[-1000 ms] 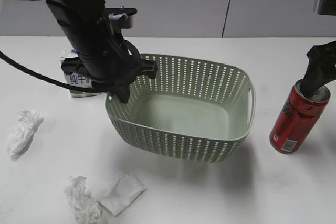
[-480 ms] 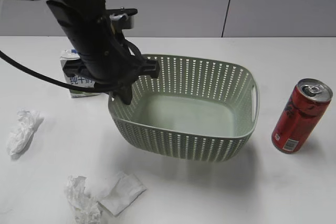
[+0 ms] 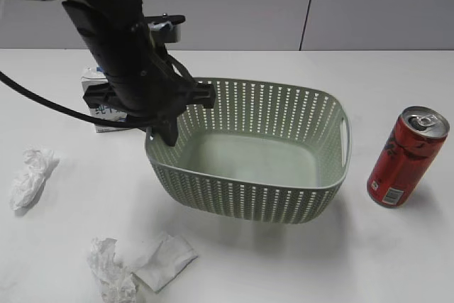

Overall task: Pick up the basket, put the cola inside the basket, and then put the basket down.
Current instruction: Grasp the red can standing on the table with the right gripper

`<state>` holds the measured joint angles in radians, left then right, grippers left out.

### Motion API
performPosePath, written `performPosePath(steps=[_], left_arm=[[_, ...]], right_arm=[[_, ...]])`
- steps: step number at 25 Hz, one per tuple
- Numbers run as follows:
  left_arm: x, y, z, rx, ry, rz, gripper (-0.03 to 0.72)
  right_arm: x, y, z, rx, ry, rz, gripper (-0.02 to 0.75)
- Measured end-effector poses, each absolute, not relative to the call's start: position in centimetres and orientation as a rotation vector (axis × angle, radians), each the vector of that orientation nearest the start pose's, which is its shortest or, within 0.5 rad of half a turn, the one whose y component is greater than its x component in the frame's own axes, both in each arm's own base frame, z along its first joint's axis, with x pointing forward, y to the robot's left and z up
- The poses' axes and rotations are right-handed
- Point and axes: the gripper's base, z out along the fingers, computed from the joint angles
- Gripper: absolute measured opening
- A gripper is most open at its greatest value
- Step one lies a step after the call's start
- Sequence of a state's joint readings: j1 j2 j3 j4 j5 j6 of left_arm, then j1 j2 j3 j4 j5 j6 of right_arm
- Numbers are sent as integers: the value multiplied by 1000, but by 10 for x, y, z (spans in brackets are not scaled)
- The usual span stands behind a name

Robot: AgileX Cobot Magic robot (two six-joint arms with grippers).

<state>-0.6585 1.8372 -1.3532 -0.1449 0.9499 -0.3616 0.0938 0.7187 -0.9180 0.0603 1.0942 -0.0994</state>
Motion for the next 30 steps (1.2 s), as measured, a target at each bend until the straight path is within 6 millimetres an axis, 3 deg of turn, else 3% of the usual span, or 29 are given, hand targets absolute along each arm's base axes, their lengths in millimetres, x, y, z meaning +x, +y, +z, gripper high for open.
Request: performPosePath(steps=[6,12,20,30], left_arm=[[287,-236,221,326,2979,-328,-3],[286,-232,220,269,3016,-312,-3],[291,-226,220,223,3014,-295,-3],[296,-225,221,249,2960,-266,-3]], right_arm=[[44,9,332,-203,2136,74,583],[4,5,290,-194,1988,74,583],[6,6,263,-209,2012,71,583],[10,6,269,-223,1968,55,583]])
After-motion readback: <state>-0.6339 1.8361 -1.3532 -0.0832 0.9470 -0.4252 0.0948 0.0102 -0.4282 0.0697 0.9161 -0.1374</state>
